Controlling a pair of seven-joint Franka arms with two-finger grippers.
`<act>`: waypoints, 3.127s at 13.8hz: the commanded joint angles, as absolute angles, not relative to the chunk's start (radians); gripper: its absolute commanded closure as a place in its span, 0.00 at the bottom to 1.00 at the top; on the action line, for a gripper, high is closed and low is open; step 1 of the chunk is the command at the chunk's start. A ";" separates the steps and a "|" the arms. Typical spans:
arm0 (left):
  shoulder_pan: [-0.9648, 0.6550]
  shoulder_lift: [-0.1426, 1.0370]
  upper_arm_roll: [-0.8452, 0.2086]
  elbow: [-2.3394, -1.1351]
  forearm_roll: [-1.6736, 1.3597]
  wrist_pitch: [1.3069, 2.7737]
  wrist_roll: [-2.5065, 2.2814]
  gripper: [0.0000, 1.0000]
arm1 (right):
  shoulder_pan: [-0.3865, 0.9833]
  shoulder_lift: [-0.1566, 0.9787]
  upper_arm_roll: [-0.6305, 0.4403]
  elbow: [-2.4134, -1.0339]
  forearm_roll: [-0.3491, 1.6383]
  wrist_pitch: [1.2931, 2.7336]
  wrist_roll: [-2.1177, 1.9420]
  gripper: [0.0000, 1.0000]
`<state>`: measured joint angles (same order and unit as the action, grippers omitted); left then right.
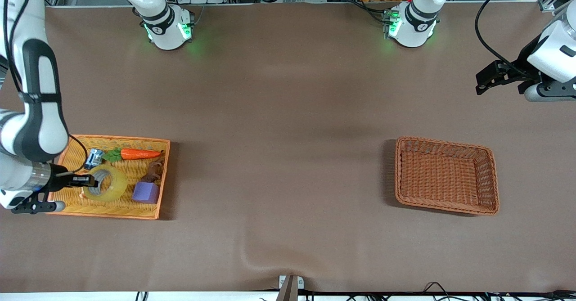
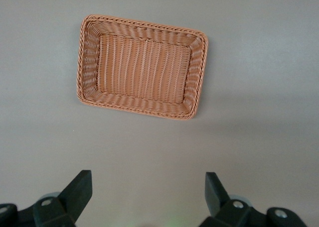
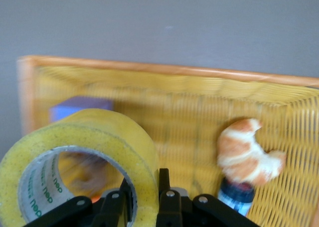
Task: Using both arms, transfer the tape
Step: 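Lift the tape roll and carry it to the table middle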
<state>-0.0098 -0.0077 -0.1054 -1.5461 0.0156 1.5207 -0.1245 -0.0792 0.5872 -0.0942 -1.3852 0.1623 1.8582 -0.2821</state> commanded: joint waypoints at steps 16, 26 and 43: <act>-0.023 -0.002 -0.115 -1.540 0.002 1.528 -0.126 0.00 | 0.481 0.572 -0.060 -1.252 0.195 1.692 0.404 0.93; -0.037 0.028 -0.118 -1.539 -0.003 1.548 -0.130 0.00 | 0.696 0.702 -0.060 -1.258 0.192 1.998 0.865 0.93; -0.037 0.031 -0.120 -1.540 -0.003 1.548 -0.138 0.00 | 0.877 0.890 -0.080 -1.252 0.072 2.358 1.342 0.00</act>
<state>-0.0362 0.0312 -0.1198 -1.5463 0.0155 1.5436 -0.1277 0.8606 0.8972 -0.0595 -1.2662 0.0960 2.3668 1.3097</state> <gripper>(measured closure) 0.000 0.436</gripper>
